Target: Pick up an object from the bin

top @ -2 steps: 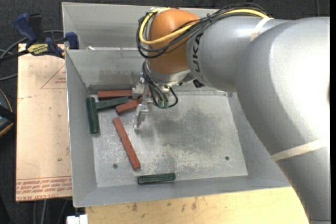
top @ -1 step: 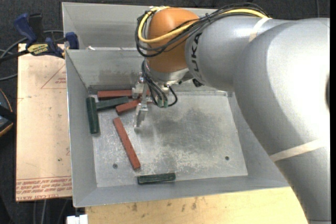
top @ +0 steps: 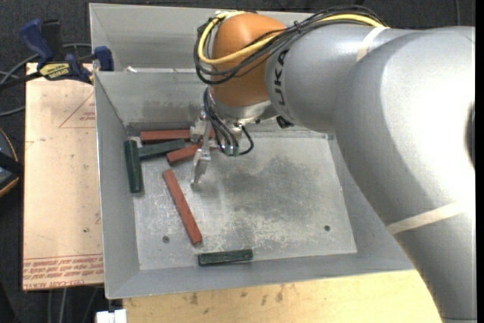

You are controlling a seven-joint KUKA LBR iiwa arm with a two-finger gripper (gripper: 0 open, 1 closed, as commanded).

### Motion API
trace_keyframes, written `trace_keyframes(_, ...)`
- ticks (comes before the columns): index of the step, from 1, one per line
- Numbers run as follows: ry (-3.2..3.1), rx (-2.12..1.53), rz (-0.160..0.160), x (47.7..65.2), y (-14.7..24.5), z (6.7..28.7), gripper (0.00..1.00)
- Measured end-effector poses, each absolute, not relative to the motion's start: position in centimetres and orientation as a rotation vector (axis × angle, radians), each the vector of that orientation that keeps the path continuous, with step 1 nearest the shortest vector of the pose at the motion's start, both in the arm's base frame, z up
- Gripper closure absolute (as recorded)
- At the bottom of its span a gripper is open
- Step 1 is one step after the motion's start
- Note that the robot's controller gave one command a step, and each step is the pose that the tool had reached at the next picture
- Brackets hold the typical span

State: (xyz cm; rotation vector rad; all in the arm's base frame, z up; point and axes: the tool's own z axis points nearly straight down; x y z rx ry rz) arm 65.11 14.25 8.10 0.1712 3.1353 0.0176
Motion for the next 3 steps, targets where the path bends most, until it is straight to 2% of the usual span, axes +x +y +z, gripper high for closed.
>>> trace_keyframes(1,3.112,0.087,0.010,65.38,14.26,8.05,1.00)
trace_keyframes(3,3.117,0.084,0.009,65.34,14.27,8.13,1.00)
